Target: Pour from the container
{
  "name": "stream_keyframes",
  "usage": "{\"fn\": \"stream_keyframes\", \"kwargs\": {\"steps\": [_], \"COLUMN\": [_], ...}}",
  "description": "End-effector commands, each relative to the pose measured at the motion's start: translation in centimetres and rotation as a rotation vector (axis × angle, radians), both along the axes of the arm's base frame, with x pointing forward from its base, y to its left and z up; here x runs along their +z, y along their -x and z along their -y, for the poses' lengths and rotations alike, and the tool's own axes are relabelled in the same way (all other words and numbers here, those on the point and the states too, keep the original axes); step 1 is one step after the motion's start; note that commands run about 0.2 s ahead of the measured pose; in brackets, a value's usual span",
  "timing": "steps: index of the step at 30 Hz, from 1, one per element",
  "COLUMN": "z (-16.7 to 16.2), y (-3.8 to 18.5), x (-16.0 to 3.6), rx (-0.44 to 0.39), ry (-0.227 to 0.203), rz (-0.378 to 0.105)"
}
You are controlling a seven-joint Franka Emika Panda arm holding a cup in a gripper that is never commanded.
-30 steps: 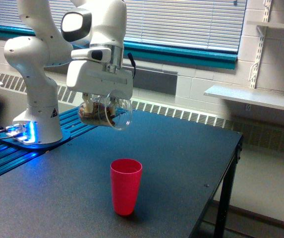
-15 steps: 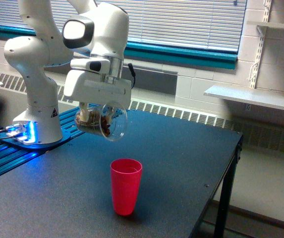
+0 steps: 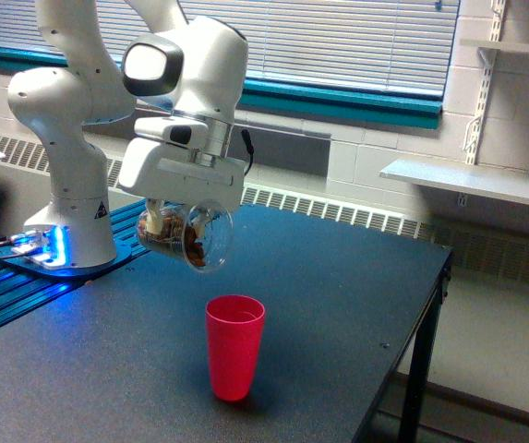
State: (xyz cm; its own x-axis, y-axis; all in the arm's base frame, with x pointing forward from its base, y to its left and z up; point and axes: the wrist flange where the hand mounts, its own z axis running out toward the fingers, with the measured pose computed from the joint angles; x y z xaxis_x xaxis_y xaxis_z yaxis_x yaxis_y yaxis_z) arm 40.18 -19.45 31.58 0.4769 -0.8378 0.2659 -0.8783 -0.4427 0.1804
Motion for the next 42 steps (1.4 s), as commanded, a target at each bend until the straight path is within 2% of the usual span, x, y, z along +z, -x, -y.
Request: {"fn": "stream_keyframes", "kwargs": {"steps": [1,12,34,42], "z": [-0.5,-0.9,-1.7,-1.9], "y": [-0.9,-1.8,-3.7,-4.4], "x": [0.1,-0.6,-1.5,-1.9], "rx": [-0.001,-0.012,-0.01,-0.015], "ry": [0.021,0.058,0.081,0.101], "rz": [-0.01,-0.048,-0.126,-0.162]}}
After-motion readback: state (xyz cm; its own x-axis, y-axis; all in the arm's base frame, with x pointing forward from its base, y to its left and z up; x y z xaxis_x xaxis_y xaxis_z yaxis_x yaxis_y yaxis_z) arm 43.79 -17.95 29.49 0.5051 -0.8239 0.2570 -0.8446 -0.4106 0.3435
